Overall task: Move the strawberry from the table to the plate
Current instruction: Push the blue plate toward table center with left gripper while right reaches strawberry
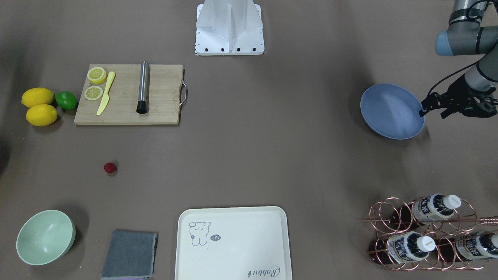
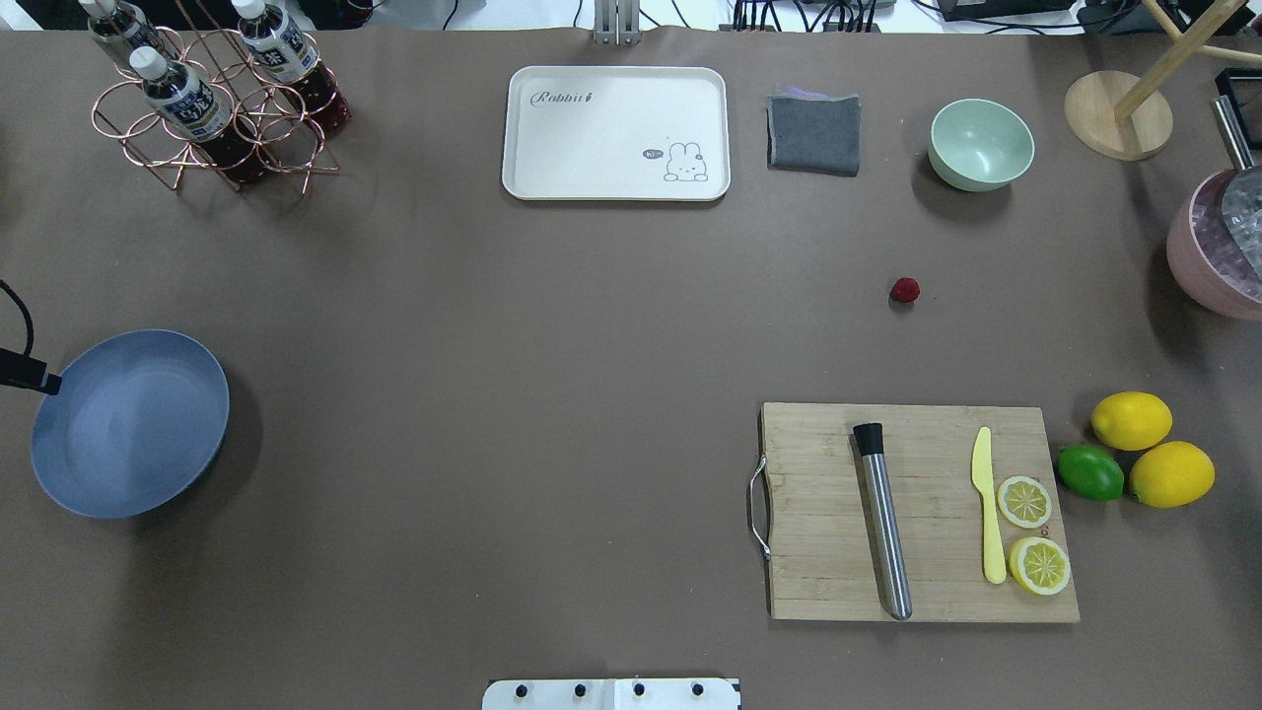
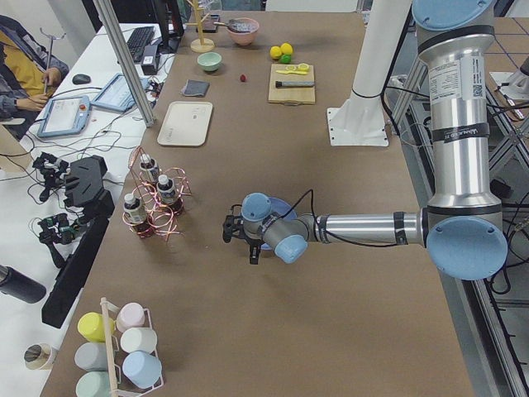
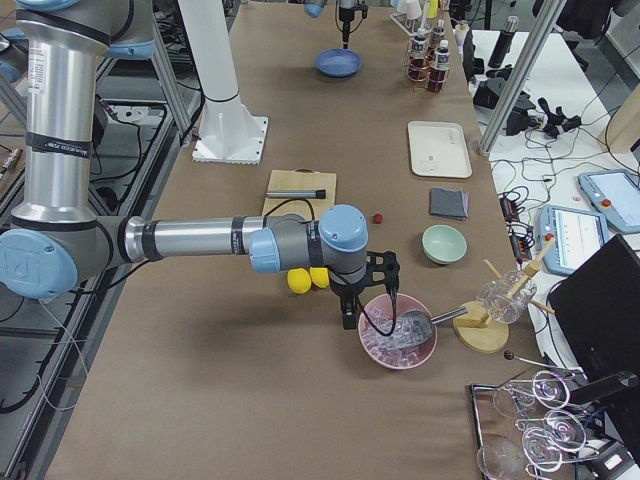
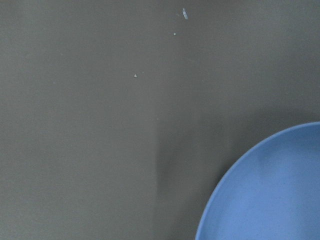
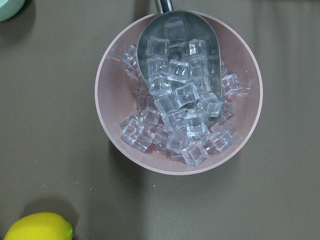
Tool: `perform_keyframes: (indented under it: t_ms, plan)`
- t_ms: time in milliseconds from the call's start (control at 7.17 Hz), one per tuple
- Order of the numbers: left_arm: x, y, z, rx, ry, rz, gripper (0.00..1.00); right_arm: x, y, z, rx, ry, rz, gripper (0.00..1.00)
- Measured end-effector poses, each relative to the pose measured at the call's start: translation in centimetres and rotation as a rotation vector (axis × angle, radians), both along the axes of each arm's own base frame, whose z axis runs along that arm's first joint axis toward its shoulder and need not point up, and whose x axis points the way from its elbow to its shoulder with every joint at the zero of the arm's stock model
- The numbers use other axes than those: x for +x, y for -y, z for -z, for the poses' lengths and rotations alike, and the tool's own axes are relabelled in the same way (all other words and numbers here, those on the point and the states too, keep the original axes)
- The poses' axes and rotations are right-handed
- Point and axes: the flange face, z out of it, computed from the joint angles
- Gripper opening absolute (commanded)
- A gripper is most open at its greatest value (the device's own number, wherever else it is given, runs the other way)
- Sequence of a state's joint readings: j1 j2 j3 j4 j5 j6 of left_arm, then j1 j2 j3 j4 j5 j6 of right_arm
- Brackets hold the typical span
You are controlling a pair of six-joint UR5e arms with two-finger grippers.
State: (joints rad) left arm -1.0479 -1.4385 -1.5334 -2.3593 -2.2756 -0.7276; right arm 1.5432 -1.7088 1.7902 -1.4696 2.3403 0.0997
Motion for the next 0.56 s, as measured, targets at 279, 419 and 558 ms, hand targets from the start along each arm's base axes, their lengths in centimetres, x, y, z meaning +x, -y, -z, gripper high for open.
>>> perform_keyframes:
  t_ms: [279,419,558]
  plan:
    - [1.7,-0.3,-0.4,-0.006,-0.008,0.009,0.0,0.0,0.0,0.0,0.0,0.0,0.0,1.0]
    - [2.0,-0.3,-0.4,-0.006,-0.015,0.016,0.0,0.0,0.0,0.0,-0.002,0.001,0.0,1.0]
    - [2.3,-0.4,-0.3,-0.005,-0.019,0.016,0.0,0.0,-0.1,0.0,-0.002,0.001,-0.001,1.0]
